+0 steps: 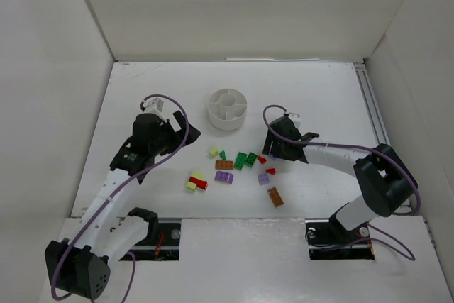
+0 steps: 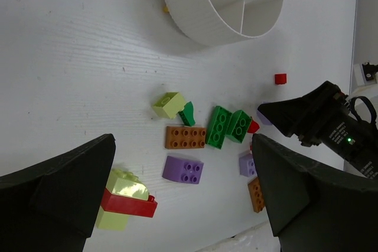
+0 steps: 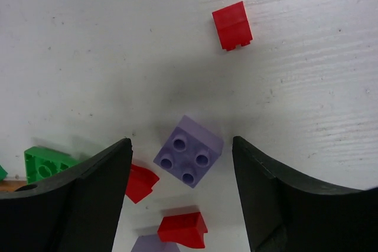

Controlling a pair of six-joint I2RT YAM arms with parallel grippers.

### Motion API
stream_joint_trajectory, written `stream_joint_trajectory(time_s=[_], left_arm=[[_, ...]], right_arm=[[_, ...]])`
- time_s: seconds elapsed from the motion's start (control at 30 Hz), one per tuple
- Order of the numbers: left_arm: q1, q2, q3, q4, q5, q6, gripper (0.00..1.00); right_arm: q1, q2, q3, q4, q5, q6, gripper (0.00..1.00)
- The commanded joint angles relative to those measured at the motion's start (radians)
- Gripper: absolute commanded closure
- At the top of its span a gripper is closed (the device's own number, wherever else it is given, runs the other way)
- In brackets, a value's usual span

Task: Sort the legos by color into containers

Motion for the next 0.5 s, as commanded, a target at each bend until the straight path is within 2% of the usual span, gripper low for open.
stream_joint_trajectory(time_s=[0.0,0.2,0.3,0.47], left_arm=[[-0.003,-0.041,-0.004,0.019,0.010,-0.001,0.00],[-0.003,-0.041,-0.013,0.019,0.019,-0.001,0.00],[-0.003,-0.032,-0.013,0.019,0.020,-0.001,0.00],[-0.003,-0.032,-0.013,0.019,0.020,-0.001,0.00]], right_arm=[[0.018,0.017,0.035,-0.061,0.066,0.083,0.27],[0.051,0.036,0.064,-0.126,0.099,0.094,0.45],[0.076,0.057,0.090,-0.220,0.145,0.114,0.48],[0.113,0.044,0.122,-0.281,0.212,0.135,0.56]])
